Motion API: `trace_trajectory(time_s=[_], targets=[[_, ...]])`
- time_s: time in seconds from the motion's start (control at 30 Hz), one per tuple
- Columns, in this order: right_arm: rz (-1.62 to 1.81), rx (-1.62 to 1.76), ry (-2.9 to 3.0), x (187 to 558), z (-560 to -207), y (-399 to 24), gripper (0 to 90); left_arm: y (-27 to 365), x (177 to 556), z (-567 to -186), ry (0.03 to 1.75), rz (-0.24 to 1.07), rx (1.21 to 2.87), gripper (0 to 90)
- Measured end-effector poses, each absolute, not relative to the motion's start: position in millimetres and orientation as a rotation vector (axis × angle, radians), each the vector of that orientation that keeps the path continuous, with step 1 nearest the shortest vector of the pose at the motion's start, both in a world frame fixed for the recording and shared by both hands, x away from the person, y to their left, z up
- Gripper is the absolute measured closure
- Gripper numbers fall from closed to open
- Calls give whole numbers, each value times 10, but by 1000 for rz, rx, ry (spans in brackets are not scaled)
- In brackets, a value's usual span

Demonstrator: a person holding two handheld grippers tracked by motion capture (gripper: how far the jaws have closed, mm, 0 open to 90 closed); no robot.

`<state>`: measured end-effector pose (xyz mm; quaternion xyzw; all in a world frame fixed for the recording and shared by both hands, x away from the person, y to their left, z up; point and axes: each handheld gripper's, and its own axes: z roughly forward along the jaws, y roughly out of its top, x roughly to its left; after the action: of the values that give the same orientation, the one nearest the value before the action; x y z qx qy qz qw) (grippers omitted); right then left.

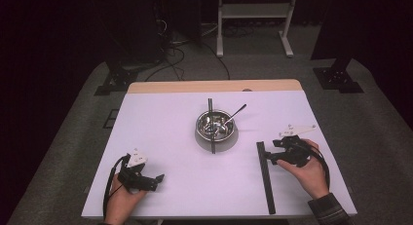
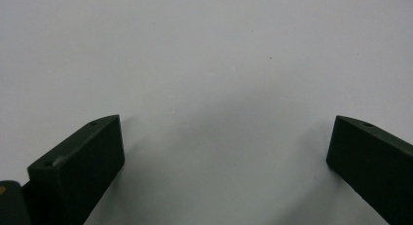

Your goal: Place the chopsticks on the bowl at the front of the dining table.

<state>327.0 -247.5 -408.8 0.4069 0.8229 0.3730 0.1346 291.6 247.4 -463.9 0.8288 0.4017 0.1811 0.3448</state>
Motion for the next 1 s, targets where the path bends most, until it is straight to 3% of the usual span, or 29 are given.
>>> trace_trajectory(time_s=[1.0], targets=[[951, 1270, 2347, 3017, -4363, -2878, 277, 2474, 2917, -4639, 1041, 471, 2154, 0]])
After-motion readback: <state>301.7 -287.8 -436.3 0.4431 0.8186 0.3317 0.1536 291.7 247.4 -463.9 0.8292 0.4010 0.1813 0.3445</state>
